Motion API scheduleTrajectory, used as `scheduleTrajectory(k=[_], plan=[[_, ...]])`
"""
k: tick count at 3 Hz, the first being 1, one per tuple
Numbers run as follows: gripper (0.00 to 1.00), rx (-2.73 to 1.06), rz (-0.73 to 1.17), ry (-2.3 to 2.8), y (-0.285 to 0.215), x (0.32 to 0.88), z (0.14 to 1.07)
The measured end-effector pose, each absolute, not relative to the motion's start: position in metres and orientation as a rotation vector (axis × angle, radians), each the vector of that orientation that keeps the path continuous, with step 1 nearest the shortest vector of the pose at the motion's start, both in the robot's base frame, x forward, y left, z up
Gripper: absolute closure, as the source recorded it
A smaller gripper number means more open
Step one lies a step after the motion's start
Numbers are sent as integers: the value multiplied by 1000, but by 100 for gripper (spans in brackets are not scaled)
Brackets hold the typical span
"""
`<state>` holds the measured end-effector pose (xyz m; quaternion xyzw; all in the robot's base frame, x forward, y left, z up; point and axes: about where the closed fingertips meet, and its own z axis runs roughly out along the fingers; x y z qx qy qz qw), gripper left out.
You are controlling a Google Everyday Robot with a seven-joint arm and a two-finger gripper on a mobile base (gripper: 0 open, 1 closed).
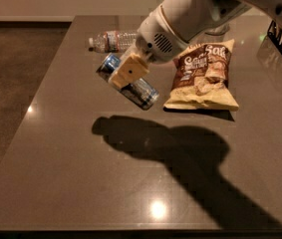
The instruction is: Place redbull can upright
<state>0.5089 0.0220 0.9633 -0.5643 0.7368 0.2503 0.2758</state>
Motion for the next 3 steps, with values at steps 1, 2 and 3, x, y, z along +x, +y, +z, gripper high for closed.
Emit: scheduleTrajectory(k=[1,2,3], plan=[[100,-1457,724,1873,30,491,969],[100,-1354,781,1750,31,484,970],[100,-1259,825,1607,26,480,973]])
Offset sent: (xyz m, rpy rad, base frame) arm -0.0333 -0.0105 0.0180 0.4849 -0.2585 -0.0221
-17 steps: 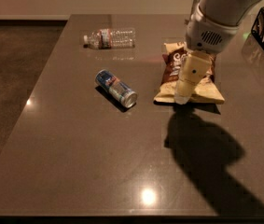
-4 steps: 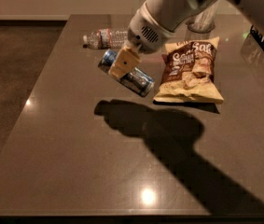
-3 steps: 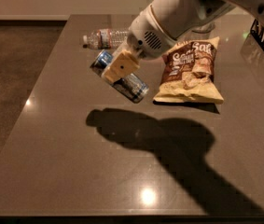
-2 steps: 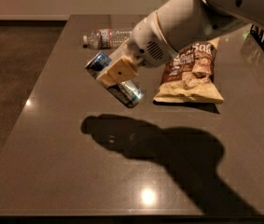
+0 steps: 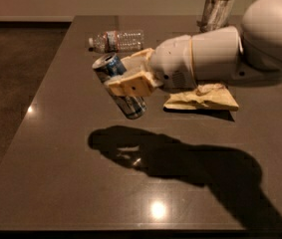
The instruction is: Place redbull can upright
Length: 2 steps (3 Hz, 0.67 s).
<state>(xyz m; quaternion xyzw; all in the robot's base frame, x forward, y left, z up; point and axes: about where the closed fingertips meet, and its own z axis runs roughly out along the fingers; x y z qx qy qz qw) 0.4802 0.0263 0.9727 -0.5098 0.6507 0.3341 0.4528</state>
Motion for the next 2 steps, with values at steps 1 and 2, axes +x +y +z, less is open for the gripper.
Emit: scheduleTrajectory(k=[1,2], plan=[[100,-1197,835,1510,14,479,966],[100,-1166,847,1447,-1,480,952]])
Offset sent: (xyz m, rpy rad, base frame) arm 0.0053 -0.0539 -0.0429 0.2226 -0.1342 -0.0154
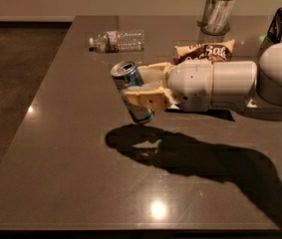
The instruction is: Place redbull can upright
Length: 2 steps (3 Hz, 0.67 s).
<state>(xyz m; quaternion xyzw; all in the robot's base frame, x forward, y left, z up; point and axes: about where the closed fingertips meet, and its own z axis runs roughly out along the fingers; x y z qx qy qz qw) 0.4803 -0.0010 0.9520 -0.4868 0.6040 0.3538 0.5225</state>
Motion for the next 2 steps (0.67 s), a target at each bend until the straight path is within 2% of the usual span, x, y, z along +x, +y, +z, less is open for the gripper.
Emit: scheduleTrajectory(k=[2], plan=[[100,-1128,926,1336,-19,485,927]])
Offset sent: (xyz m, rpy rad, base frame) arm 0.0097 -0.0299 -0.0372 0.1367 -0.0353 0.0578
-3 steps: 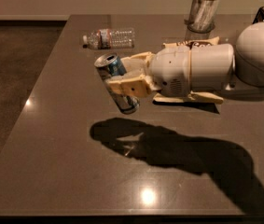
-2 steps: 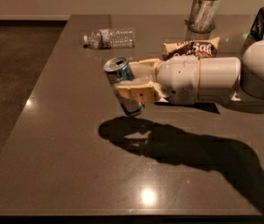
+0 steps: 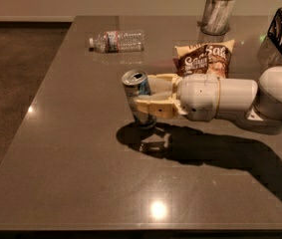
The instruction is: Place redbull can upright
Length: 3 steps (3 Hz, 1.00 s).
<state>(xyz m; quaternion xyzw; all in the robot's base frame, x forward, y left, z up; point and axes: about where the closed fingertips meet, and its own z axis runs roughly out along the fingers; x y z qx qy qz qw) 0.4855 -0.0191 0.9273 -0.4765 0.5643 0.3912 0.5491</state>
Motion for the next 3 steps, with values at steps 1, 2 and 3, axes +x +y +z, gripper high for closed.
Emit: scheduleTrajectory(k=[1,2,3], plan=[[100,-1101,967,1298,-22,487,922],[83,-1084,978,1259,-23,487,919],[59,-1077,992,1231,-24,487,915]])
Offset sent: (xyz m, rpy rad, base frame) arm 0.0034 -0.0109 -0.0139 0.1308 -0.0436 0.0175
